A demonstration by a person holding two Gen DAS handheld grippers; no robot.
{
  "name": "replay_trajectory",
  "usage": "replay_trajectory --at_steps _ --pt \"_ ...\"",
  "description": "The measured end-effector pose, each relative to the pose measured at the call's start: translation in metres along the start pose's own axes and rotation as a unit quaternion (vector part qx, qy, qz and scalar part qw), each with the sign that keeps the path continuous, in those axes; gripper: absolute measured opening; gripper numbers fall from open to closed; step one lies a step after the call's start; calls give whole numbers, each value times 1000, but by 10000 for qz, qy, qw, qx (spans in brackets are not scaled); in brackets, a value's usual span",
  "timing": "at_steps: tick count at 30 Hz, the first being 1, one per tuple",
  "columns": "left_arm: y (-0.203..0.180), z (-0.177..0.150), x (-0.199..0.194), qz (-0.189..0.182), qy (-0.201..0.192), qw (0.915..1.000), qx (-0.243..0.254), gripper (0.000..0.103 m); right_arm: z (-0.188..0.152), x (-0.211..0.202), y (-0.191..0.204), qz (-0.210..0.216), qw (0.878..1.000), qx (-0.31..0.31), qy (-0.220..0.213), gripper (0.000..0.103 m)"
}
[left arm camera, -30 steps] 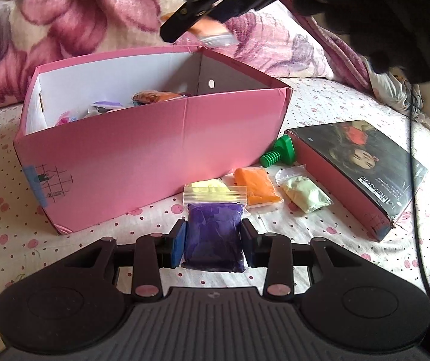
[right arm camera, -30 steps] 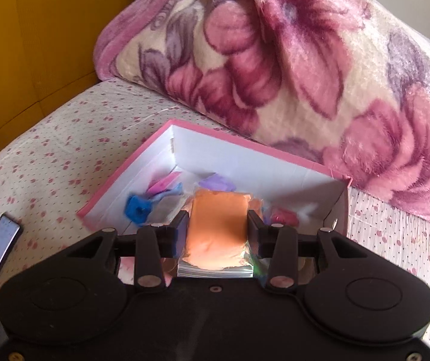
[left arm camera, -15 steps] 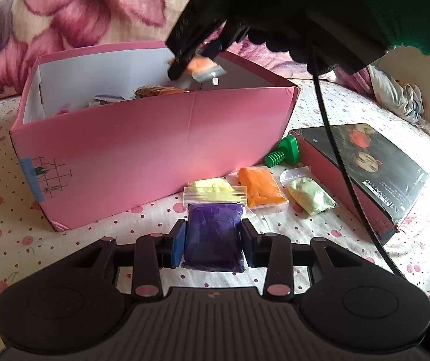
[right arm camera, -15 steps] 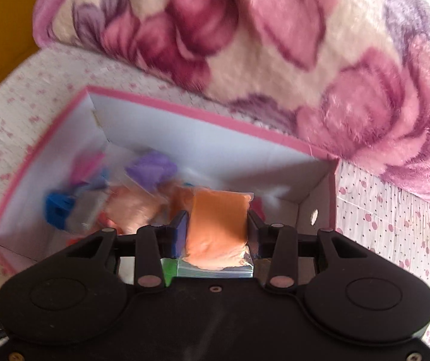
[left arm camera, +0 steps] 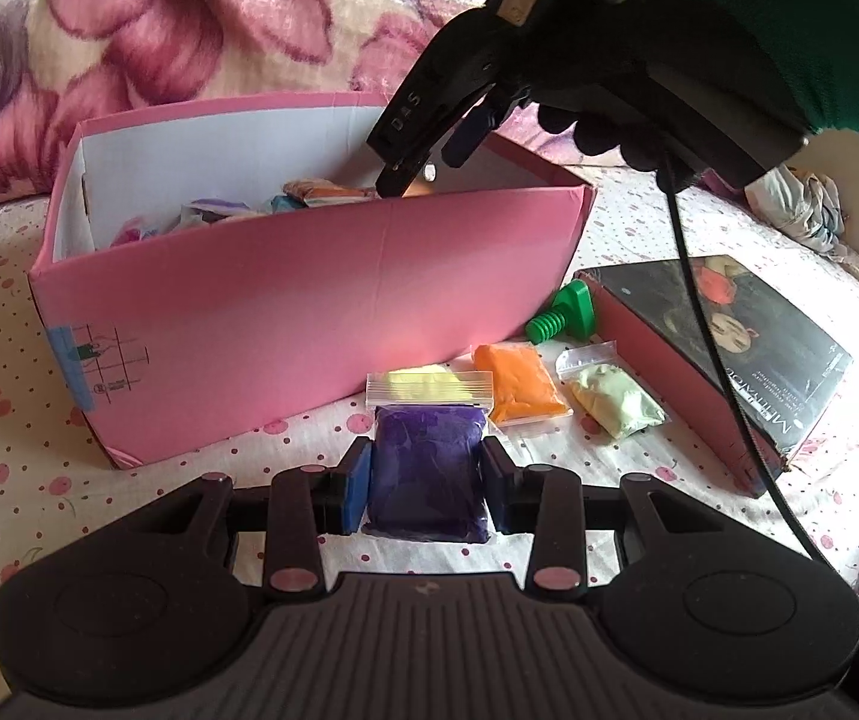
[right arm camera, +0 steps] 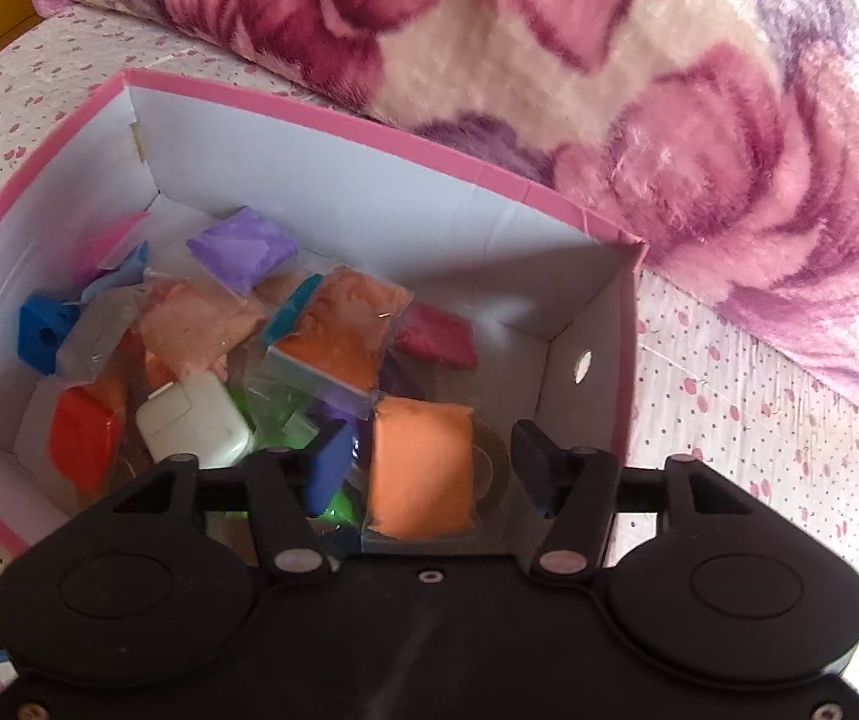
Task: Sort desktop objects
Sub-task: 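Carry peach packet with right tool into pink box and release, then carry purple packet into box with left tool while right tool moves toward yellow packet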
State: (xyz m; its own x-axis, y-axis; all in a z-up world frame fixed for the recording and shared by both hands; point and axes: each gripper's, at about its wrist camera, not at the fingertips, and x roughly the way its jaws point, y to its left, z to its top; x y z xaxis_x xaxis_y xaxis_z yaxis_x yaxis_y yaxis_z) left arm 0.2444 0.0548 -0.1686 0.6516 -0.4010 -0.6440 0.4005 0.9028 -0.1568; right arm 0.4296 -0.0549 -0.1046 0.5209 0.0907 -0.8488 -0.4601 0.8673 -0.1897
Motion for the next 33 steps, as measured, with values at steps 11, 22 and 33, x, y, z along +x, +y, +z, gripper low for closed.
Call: replay_trajectory --at_steps 11,22,33 --pt "7 8 -31 -258 -546 9981 -106 36 -71 -87 -4 495 9854 876 -1374 70" --pt "29 15 -62 -732 -1135 9896 -490 37 -178 -91 7 1032 9642 1730 -1726 70" --pt "42 28 -64 -887 -2040 9671 -1237 37 -202 -61 23 1557 9593 1597 -1730 75"
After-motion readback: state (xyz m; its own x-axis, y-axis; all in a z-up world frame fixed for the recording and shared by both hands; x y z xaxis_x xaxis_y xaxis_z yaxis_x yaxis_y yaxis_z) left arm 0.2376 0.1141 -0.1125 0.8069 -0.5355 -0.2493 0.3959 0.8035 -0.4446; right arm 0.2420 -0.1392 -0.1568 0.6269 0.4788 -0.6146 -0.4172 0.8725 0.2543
